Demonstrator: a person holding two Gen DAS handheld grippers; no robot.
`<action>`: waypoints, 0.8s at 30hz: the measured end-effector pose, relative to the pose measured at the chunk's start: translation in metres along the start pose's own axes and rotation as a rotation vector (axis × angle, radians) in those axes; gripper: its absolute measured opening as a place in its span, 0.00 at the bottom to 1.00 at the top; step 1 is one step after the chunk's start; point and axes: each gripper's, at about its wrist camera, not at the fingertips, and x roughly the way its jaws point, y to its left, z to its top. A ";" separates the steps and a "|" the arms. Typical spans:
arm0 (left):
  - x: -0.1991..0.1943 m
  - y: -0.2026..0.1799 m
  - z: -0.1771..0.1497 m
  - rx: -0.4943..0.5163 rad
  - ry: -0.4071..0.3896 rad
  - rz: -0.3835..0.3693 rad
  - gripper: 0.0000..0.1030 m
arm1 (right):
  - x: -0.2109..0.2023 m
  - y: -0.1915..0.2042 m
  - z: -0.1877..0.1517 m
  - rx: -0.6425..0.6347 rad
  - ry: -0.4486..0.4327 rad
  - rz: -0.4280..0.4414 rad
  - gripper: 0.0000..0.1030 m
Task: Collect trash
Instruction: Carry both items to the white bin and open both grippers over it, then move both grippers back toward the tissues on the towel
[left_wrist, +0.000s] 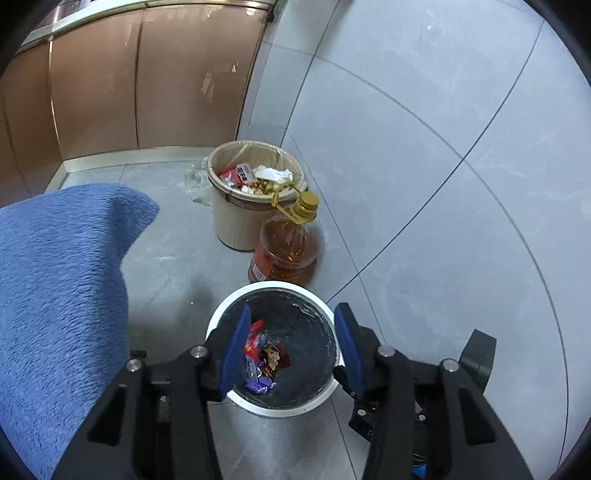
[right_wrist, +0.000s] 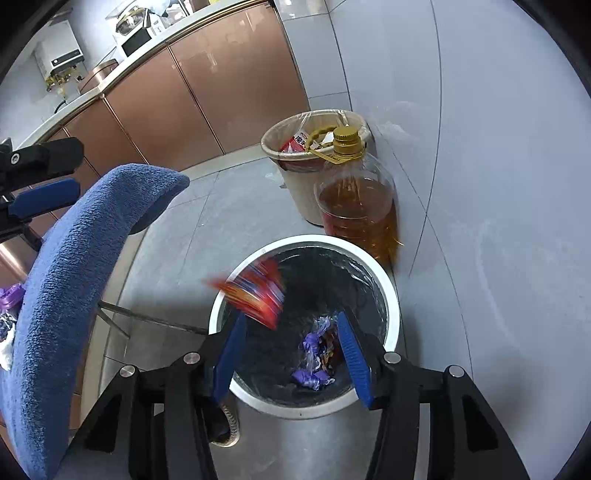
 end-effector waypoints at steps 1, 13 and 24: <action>-0.004 0.001 -0.001 -0.002 -0.010 0.002 0.44 | -0.005 0.003 -0.002 -0.003 -0.006 0.001 0.48; -0.119 0.010 -0.040 -0.007 -0.165 0.096 0.44 | -0.090 0.056 0.002 -0.093 -0.153 0.096 0.51; -0.239 0.049 -0.107 -0.084 -0.292 0.218 0.47 | -0.179 0.125 -0.007 -0.225 -0.287 0.215 0.53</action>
